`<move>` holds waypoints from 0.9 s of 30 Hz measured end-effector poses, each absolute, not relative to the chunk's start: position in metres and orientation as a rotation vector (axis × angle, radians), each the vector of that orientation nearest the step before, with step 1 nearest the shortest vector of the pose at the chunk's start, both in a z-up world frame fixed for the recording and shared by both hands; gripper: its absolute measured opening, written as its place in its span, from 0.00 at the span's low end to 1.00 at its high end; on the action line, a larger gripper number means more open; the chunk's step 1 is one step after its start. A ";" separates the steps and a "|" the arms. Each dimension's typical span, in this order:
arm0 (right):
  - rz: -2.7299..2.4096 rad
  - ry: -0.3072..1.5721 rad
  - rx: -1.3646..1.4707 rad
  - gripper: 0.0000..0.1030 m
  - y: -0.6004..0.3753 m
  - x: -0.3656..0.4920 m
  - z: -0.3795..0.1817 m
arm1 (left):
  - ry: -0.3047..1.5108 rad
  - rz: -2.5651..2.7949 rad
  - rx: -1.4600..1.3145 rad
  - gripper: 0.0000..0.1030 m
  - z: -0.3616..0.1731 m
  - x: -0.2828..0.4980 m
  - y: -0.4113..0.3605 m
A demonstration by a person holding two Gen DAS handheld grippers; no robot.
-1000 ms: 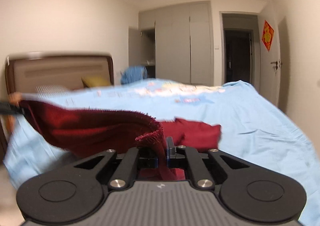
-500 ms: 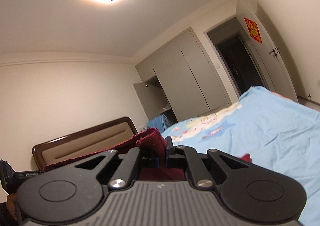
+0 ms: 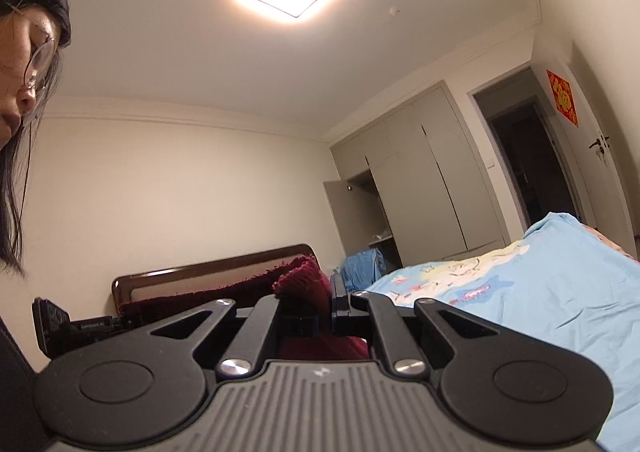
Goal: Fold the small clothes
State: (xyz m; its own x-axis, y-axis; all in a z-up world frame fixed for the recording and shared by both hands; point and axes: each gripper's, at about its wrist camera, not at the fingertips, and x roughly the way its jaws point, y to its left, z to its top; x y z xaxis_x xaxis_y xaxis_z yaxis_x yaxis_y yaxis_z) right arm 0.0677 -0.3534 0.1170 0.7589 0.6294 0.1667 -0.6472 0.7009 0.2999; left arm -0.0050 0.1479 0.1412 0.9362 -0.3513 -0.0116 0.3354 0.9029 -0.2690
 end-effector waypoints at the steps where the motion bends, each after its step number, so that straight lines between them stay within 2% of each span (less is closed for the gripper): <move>1: 0.702 -0.039 0.351 0.06 -0.351 0.069 0.116 | 0.084 -0.342 -0.270 0.04 0.137 -0.001 0.148; 8: 0.604 0.082 0.365 0.07 -0.334 0.106 0.107 | 0.235 -0.252 -0.350 0.06 0.121 0.050 0.159; 16: 0.503 0.231 0.225 0.07 -0.286 0.179 0.103 | 0.465 -0.103 -0.383 0.06 0.101 0.165 0.170; 27: 0.401 0.454 0.218 0.07 -0.260 0.292 0.048 | 0.609 -0.047 -0.342 0.06 0.062 0.273 0.169</move>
State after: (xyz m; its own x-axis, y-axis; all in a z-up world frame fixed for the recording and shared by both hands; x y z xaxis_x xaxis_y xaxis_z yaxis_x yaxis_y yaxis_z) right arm 0.2919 -0.2600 0.0481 0.8227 0.4217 -0.3813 -0.3261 0.8994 0.2911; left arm 0.2727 0.1689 0.0615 0.8208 -0.1433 -0.5529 -0.0564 0.9429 -0.3282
